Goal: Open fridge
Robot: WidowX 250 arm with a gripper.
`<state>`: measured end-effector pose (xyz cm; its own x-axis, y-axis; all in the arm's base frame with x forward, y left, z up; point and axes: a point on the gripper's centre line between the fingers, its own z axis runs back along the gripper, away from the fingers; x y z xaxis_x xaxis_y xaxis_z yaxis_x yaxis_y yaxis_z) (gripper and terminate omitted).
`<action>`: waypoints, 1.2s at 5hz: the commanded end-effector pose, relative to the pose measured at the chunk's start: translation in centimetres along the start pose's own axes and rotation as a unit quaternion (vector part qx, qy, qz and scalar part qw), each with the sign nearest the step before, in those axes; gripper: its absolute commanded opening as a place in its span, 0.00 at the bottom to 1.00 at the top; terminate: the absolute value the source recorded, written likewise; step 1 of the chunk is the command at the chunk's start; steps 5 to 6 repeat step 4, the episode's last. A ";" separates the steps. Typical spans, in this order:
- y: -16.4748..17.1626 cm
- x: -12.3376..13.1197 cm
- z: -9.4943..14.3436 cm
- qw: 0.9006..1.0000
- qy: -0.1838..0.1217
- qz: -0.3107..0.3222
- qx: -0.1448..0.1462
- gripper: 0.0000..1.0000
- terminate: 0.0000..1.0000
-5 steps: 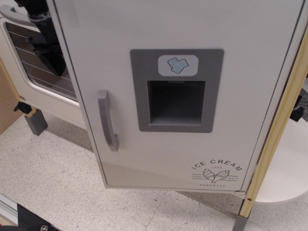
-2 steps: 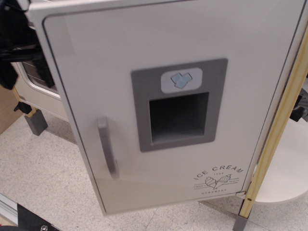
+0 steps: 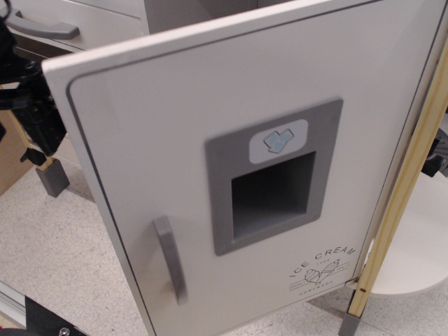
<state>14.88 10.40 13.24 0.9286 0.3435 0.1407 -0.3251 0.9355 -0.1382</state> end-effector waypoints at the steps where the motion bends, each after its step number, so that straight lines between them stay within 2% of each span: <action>1: -1.5 -3.4 1.4 0.999 0.000 -0.050 0.002 1.00 0.00; 3: -1.5 -3.4 1.4 0.999 0.000 -0.050 0.002 1.00 0.00; 4: -1.5 -3.4 1.4 0.999 0.000 -0.050 0.002 1.00 1.00; 6: -1.5 -3.4 1.4 0.999 0.000 -0.050 0.002 1.00 1.00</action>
